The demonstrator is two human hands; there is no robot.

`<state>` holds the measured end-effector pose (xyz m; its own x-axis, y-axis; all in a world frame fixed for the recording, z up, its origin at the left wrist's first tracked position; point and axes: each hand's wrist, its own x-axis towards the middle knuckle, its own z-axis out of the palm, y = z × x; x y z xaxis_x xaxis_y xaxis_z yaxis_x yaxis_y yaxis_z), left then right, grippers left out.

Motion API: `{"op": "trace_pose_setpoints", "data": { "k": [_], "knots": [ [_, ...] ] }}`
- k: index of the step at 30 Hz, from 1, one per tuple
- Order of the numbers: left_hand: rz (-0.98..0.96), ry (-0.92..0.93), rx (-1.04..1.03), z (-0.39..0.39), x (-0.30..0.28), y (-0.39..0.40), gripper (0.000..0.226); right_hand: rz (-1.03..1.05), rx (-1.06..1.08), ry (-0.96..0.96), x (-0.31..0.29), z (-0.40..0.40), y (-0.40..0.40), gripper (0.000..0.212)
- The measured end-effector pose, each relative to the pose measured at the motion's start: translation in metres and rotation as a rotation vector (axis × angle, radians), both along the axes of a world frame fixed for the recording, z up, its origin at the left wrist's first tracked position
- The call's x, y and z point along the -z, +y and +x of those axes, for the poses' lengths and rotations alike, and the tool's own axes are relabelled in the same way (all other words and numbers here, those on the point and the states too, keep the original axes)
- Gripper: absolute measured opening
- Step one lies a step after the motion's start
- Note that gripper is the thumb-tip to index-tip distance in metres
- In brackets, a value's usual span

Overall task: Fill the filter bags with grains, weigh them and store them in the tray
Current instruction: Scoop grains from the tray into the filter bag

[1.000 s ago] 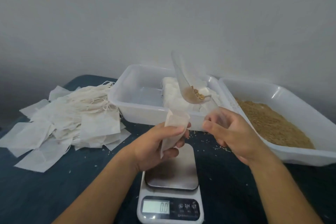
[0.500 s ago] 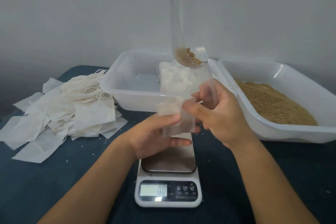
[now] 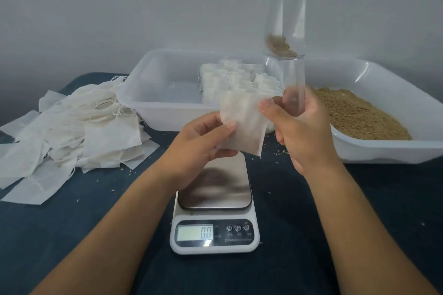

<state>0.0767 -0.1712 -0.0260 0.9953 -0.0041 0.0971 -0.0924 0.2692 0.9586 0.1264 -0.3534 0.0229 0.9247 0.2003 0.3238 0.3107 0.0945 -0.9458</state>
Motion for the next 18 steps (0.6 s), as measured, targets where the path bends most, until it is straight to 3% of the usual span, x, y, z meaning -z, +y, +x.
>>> {"op": "trace_pose_setpoints", "data": {
  "k": [7, 10, 13, 18],
  "knots": [
    [0.114, -0.056, -0.161, 0.003, 0.002, -0.001, 0.008, -0.015, -0.019, -0.004, 0.004, 0.002, 0.001, 0.032],
    [0.231, -0.096, -0.138, 0.002, 0.004, -0.001, 0.03, -0.03, -0.04, -0.024, 0.008, 0.002, 0.003, 0.034],
    [0.334, -0.122, -0.147, 0.002, 0.005, -0.002, 0.027, -0.052, -0.056, -0.054, 0.012, 0.003, 0.004, 0.036],
    [0.29, -0.131, -0.122, -0.001, -0.001, 0.007, 0.029, -0.076, -0.102, -0.06, 0.015, 0.002, 0.004, 0.033]
  ]
}}
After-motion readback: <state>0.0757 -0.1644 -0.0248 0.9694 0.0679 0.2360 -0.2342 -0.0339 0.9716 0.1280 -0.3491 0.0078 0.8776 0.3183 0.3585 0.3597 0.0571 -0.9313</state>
